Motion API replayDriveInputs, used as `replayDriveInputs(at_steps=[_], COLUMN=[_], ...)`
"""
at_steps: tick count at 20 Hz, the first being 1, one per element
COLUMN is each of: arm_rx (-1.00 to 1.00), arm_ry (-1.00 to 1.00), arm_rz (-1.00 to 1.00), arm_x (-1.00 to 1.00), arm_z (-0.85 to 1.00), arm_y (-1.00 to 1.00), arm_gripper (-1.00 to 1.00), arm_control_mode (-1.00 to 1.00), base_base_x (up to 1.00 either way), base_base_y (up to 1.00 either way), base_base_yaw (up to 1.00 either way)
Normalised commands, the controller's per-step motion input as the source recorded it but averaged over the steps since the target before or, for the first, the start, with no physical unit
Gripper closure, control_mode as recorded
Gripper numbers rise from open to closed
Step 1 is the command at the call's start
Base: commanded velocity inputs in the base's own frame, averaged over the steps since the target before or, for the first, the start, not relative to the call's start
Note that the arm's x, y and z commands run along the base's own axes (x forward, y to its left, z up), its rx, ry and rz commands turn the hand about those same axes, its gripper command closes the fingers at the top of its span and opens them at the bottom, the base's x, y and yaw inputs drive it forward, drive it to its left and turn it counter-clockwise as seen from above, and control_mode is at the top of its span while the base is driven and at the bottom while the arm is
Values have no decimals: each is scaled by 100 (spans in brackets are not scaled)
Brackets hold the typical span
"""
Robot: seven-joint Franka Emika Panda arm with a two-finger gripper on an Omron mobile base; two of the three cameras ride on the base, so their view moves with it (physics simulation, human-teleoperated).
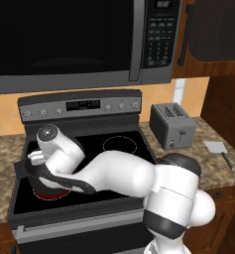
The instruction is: Put the lime and onion in the pot. Retrieve the spatula and lightly stir the vegetables in the pot.
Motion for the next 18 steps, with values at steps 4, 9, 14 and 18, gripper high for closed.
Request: replayDriveInputs(at_steps=[4,9,14,18], arm_rx=[0,9,24,34], arm_ry=[0,-3,-7,0], arm_rz=[-3,0,0,-4], arm_x=[0,-50,-100,-78], arm_z=[36,64,75,38], arm_y=[-21,-33,-84,-100], arm_gripper=[-100,-100,-100,-100], arm_control_mode=[-100,-100,-100,-100], base_base_x=[0,0,0,0], base_base_y=[0,0,0,0], base_base_yaw=[0,0,0,0])
